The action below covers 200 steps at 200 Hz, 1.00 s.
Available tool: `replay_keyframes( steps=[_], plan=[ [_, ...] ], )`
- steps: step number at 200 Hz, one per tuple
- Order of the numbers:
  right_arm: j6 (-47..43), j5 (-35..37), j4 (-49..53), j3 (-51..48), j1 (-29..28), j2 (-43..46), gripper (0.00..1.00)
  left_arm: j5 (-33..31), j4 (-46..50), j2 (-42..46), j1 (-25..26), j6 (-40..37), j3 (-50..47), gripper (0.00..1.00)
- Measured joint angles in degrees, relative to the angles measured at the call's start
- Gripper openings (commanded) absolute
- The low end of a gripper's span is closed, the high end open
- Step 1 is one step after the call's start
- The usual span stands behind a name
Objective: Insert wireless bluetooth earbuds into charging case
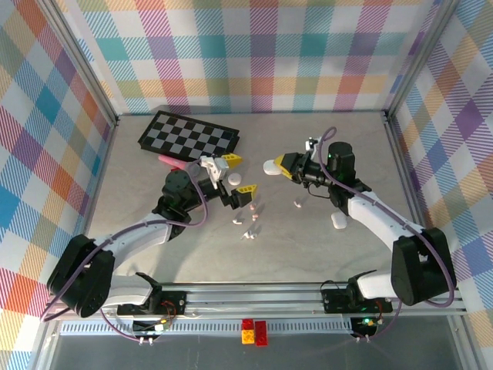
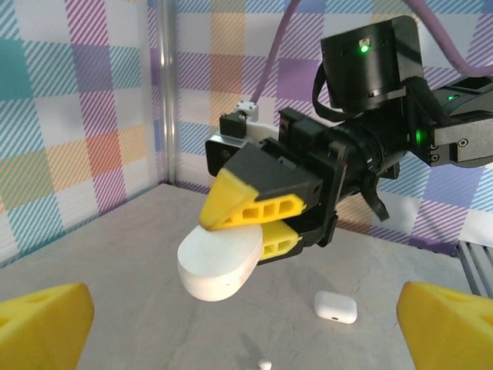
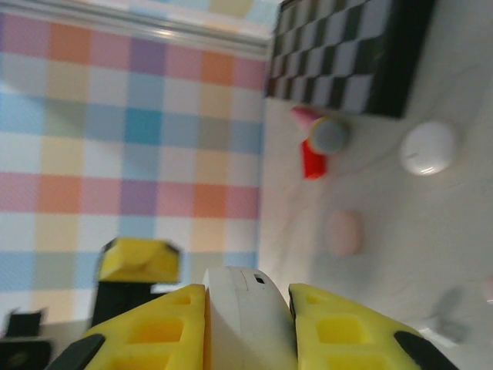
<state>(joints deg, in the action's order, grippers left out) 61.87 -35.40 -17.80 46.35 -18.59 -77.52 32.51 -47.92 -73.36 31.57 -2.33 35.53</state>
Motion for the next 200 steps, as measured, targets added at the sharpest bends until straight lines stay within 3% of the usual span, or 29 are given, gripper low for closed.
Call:
replay_keyframes(
  steps=[47,122,144,174,200],
  plan=[
    [-11.0,7.6,5.0,2.5,0.1,-12.1,0.23,-4.0,6.1,3.5,0.0,0.0,-0.5,1.00],
    [-13.1,11.6,1.1,8.4,0.3,-30.9,0.27,-10.1,13.5,7.3,0.0,1.4,-1.7,1.00],
    [-13.2,12.4,0.5,9.9,0.3,-33.4,0.34,-14.4,17.4,9.0,0.0,2.4,-1.6,1.00],
    [-14.8,14.5,0.7,11.1,0.6,-34.1,0.56,-21.8,28.0,9.9,-0.9,4.9,1.0,1.00],
    [-17.1,17.4,3.3,12.3,0.5,-33.2,0.66,-26.7,37.8,9.2,-2.6,7.8,5.2,1.00]
  ],
)
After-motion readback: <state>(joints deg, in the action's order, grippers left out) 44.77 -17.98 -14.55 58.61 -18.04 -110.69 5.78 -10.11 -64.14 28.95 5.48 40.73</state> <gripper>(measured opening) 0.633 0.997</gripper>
